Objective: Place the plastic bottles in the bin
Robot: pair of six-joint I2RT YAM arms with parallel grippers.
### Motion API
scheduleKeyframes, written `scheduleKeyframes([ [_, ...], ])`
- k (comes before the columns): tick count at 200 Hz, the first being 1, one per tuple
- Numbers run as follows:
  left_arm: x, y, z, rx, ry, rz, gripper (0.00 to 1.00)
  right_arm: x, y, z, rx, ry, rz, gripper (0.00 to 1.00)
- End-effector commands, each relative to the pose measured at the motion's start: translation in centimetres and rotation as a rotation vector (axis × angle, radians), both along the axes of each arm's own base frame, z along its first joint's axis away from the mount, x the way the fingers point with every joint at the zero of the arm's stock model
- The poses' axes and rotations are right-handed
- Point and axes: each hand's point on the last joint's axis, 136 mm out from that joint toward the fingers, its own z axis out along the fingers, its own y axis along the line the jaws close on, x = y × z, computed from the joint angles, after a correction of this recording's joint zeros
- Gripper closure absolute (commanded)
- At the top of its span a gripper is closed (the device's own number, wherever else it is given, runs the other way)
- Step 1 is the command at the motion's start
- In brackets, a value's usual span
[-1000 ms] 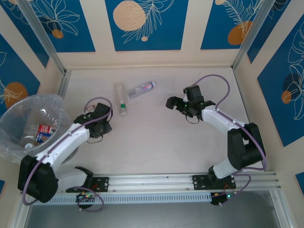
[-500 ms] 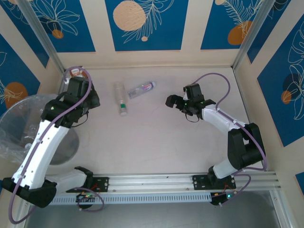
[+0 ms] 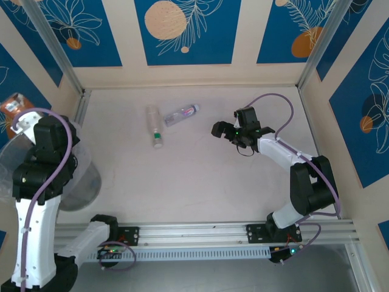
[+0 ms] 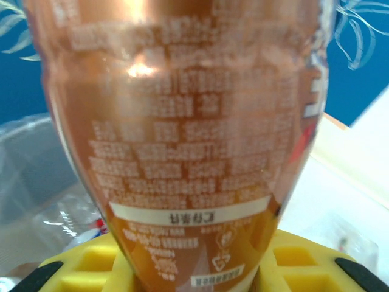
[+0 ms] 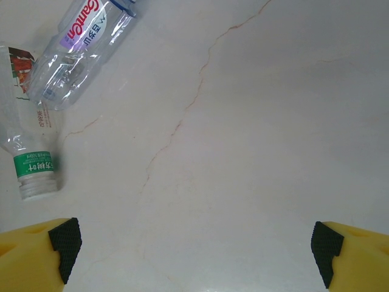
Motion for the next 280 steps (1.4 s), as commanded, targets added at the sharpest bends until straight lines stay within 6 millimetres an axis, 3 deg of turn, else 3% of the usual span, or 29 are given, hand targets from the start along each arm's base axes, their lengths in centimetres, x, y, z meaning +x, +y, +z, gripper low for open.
scheduleKeyframes([
  [1, 0.1, 1.3, -1.9, -0.005, 0.071, 0.08, 1.0, 0.7, 0.4, 1.0, 0.017, -0.025, 0.01, 0.0],
  [33, 0.3, 3.1, -5.5, -0.111, 0.144, 0.149, 1.0, 0.5, 0.3, 1.0, 0.018, -0.023, 0.011, 0.0],
  [68, -1.1, 7.0, -10.0, -0.279, 0.219, 0.326, 1.0, 0.2, -0.1, 0.9, -0.001, -0.027, 0.007, 0.0],
  [81, -1.1, 7.6, -11.7, -0.361, 0.223, 0.359, 1.0, 0.2, -0.3, 0.7, -0.009, -0.025, 0.006, 0.0],
  [97, -0.8, 7.6, -12.8, -0.4, 0.218, 0.354, 0.66, 0.2, -0.4, 0.8, -0.014, -0.025, 0.003, 0.0],
  [110, -0.7, 7.6, -12.7, -0.399, 0.192, 0.356, 0.18, 0.2, -0.4, 0.8, -0.013, -0.024, 0.003, 0.0],
  [116, -0.9, 7.6, -12.6, -0.394, 0.185, 0.361, 0.02, 0.3, -0.4, 0.9, -0.012, -0.027, 0.002, 0.0],
  [168, 0.1, 6.5, -11.1, -0.418, 0.146, 0.273, 0.01, 0.8, -0.1, 1.1, -0.003, -0.031, 0.0, 0.0],
  [195, 1.9, 4.4, -9.3, -0.44, 0.077, 0.105, 0.01, 0.9, 0.1, 1.1, 0.009, -0.031, 0.005, 0.0],
  [220, 3.8, 0.7, -7.2, -0.452, 0.003, -0.115, 0.01, 1.1, 1.2, 1.6, 0.049, -0.055, 0.051, 0.0],
  [239, 4.9, -2.8, -5.7, -0.428, -0.01, -0.273, 0.01, 1.4, 2.5, 2.2, 0.088, -0.069, 0.108, 0.0],
  [259, 6.5, -7.9, -4.3, -0.41, -0.021, -0.489, 0.01, 1.7, 3.3, 2.4, 0.085, -0.075, 0.116, 0.0],
  [280, 8.0, -12.2, -4.2, -0.372, 0.026, -0.623, 0.01, 2.1, 3.2, 2.6, 0.07, -0.082, 0.086, 0.0],
])
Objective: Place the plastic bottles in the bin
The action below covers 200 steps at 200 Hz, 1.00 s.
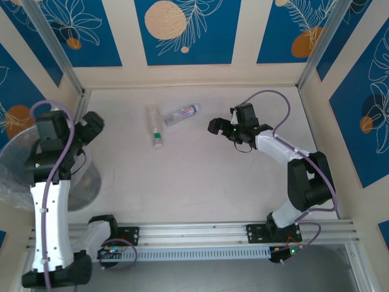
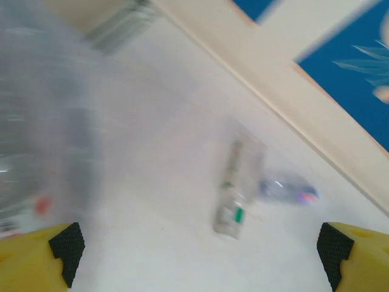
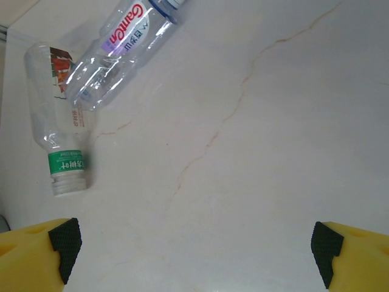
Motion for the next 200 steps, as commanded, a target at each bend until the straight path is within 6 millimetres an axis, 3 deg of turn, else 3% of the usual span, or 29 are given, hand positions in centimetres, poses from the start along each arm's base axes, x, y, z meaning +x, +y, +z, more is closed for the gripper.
scheduleKeyframes([
  [1, 1.8, -4.3, 1.7, 0.042, -0.05, -0.165, 0.01, 0.8, 0.9, 1.4, 0.011, -0.044, 0.008, 0.0],
  [15, 2.9, -7.2, 1.3, 0.103, -0.027, -0.252, 0.01, 1.0, 0.3, 1.5, 0.002, -0.049, -0.047, 0.01],
  [38, 5.7, -11.9, -1.2, 0.167, 0.04, -0.391, 0.01, 0.9, -1.0, 2.0, 0.012, -0.105, -0.128, 0.01],
  [60, 8.5, -14.2, -4.7, 0.17, 0.113, -0.412, 0.0, 0.1, -2.0, 2.6, 0.008, -0.124, -0.153, 0.0],
  [99, 12.2, -14.7, -11.5, 0.201, 0.213, -0.348, 0.0, -1.6, -4.2, 2.7, -0.085, -0.128, -0.155, 0.01],
  [141, 14.0, -16.0, -18.2, 0.209, 0.326, -0.376, 0.0, -2.8, -7.3, 2.6, -0.108, -0.097, -0.253, 0.0],
  [200, 15.8, -17.1, -24.7, 0.23, 0.413, -0.411, 0.0, -3.9, -9.4, 2.8, -0.075, -0.094, -0.328, 0.0],
])
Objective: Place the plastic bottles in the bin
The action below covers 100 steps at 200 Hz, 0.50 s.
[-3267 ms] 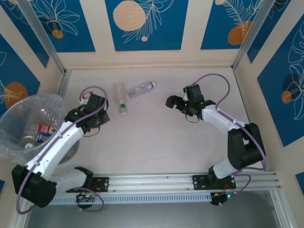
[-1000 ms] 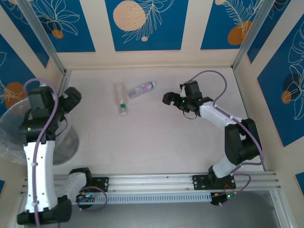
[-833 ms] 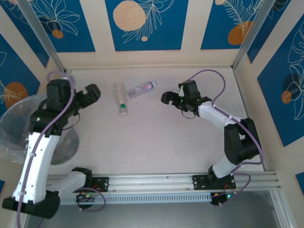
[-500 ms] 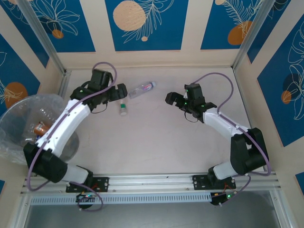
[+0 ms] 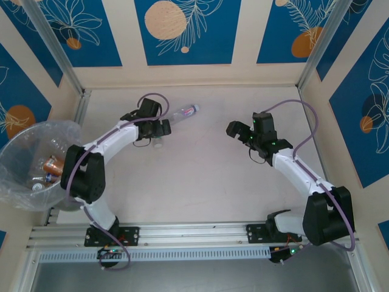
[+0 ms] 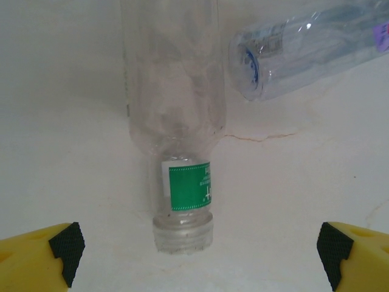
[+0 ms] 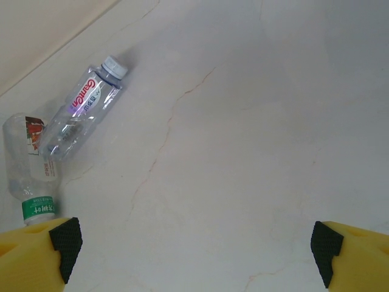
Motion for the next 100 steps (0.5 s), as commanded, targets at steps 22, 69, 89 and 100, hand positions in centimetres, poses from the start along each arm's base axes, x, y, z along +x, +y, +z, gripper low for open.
scheduleKeyframes([
  [22, 1.6, -0.6, -3.6, 0.016, 0.026, 0.02, 0.01, -0.9, -1.9, -0.2, 0.005, 0.013, -0.101, 0.01],
  [69, 1.7, -0.3, -6.6, 0.045, 0.05, 0.026, 0.11, -1.4, -2.9, 0.4, 0.033, -0.017, -0.147, 0.0],
  [89, 1.4, -0.1, -7.4, 0.073, 0.051, 0.015, 0.12, -1.6, -3.2, 0.7, 0.042, -0.014, -0.166, 0.0],
  [100, 1.3, 0.2, -7.8, 0.093, 0.052, 0.017, 0.12, -1.7, -3.3, 1.0, 0.049, -0.015, -0.169, 0.0],
])
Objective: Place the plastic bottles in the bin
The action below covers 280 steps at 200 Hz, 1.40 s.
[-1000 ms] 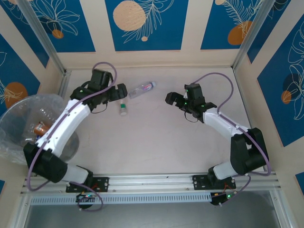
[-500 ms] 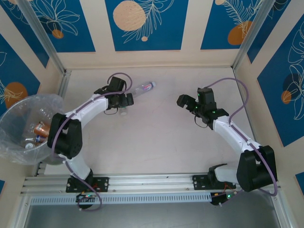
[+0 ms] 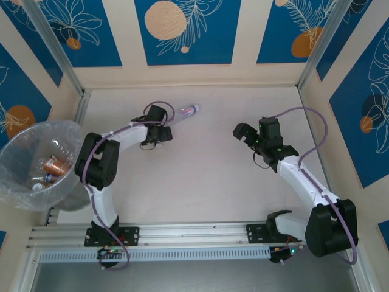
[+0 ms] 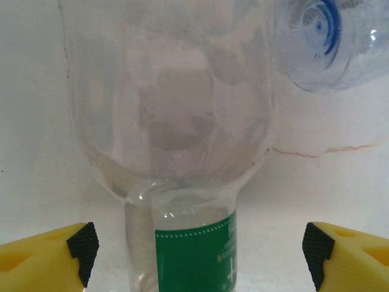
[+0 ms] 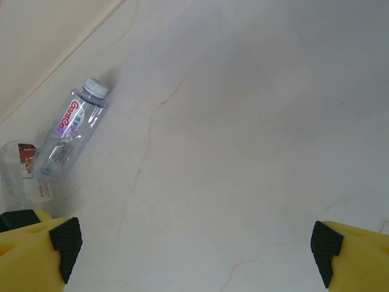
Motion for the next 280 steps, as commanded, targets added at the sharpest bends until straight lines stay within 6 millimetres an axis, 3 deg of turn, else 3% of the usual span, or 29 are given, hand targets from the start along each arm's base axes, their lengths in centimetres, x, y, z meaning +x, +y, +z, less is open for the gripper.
scheduleKeyframes([
  [1, 0.0, 0.4, -1.2, 0.054, -0.008, -0.006, 0.12, -0.2, -0.8, 0.9, 0.013, -0.016, -0.049, 0.0],
  [47, 0.3, 0.7, -2.5, 0.09, 0.022, -0.004, 0.2, -1.0, -1.7, 1.5, 0.012, -0.023, -0.089, 0.0],
  [112, 0.8, 1.4, -2.6, 0.153, 0.026, -0.008, 0.3, -1.4, -1.4, 1.1, 0.03, -0.008, -0.075, 0.01],
  [136, 0.7, 1.1, -2.9, 0.137, 0.023, -0.013, 0.39, -1.5, -1.6, 0.7, 0.027, -0.002, -0.088, 0.01],
  [172, 0.5, 0.4, -2.4, 0.124, 0.02, -0.04, 0.61, -1.5, -1.7, 0.5, 0.036, -0.001, -0.099, 0.0],
  [196, 0.1, 0.0, -0.3, 0.154, -0.006, -0.07, 0.73, -1.5, -1.7, 0.5, 0.036, 0.001, -0.098, 0.01],
  [239, -1.2, -0.6, 4.7, 0.107, -0.087, -0.11, 0.86, -1.1, -1.3, 0.4, 0.054, -0.001, -0.08, 0.0],
  [253, -1.8, -0.3, 6.2, 0.096, -0.106, -0.109, 1.0, -0.9, -1.0, 0.5, 0.061, -0.003, -0.068, 0.01],
  [280, -3.1, 0.4, 9.7, 0.072, -0.169, -0.096, 1.0, -0.4, 0.0, 0.9, 0.08, -0.026, -0.009, 0.0],
])
